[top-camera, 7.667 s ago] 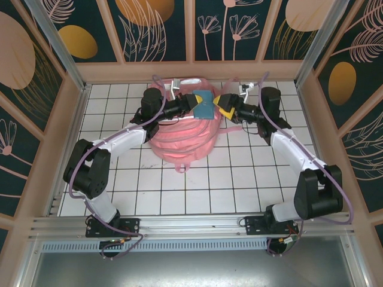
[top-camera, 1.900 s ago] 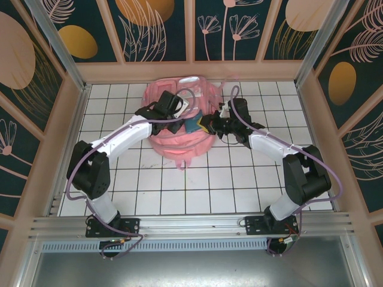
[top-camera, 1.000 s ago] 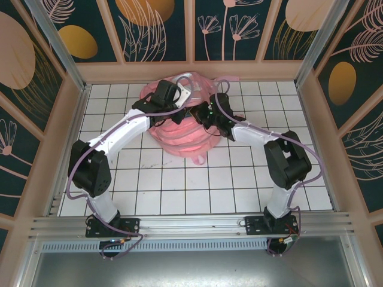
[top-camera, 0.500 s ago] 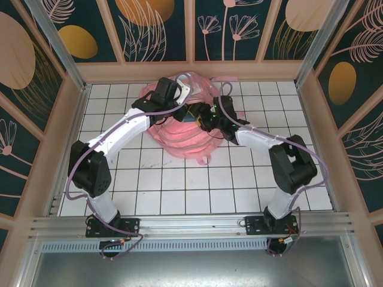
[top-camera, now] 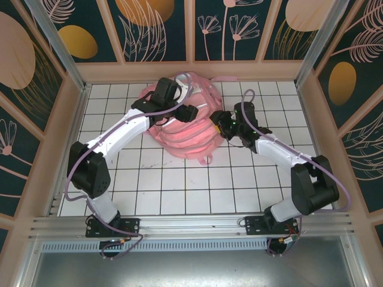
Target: Pack books, pencil case, and school supplies into a backpack
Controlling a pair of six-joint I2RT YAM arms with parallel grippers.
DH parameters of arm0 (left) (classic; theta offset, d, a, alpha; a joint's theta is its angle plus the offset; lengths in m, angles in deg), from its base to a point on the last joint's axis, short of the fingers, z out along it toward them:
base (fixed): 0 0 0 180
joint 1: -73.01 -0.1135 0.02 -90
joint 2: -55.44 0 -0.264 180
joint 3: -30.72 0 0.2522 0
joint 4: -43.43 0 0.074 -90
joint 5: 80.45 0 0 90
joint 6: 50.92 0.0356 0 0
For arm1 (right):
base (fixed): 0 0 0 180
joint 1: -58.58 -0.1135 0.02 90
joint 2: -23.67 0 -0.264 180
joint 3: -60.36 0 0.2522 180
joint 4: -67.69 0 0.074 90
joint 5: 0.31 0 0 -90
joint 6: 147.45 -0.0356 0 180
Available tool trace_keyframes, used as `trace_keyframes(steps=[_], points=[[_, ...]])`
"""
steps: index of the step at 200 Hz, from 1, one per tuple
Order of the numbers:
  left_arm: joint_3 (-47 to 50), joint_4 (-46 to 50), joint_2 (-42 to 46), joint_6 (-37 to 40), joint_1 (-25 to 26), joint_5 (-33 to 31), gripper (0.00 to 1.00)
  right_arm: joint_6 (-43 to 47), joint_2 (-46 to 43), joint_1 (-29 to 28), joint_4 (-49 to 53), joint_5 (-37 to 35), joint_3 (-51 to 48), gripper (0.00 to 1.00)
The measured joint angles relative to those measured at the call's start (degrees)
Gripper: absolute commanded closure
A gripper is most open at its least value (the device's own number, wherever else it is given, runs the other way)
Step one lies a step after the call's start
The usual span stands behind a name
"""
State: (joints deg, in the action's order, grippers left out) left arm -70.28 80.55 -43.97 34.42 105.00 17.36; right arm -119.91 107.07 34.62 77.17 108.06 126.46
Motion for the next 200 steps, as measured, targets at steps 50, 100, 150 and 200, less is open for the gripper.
trace_keyframes(steps=[50, 100, 150, 200], points=[[18.69, -5.22, 13.44, -6.95, -9.25, -0.42, 0.15, 9.18, 0.50, -0.70, 7.39, -0.74, 7.23, 0.41], [37.20, -14.05, 21.29, -9.16, -11.74, -6.45, 0.17, 12.35, 7.61, -4.00, 10.80, 0.02, 14.91, 0.48], [43.67, -23.71, 23.30, -7.87, -11.74, -4.28, 0.24, 12.31, 14.62, -4.11, 12.26, 0.81, 19.12, 0.71], [43.89, -28.65, 19.43, -5.25, -11.74, 0.46, 0.41, 12.70, 15.10, -2.73, 12.31, 1.18, 20.24, 0.87]])
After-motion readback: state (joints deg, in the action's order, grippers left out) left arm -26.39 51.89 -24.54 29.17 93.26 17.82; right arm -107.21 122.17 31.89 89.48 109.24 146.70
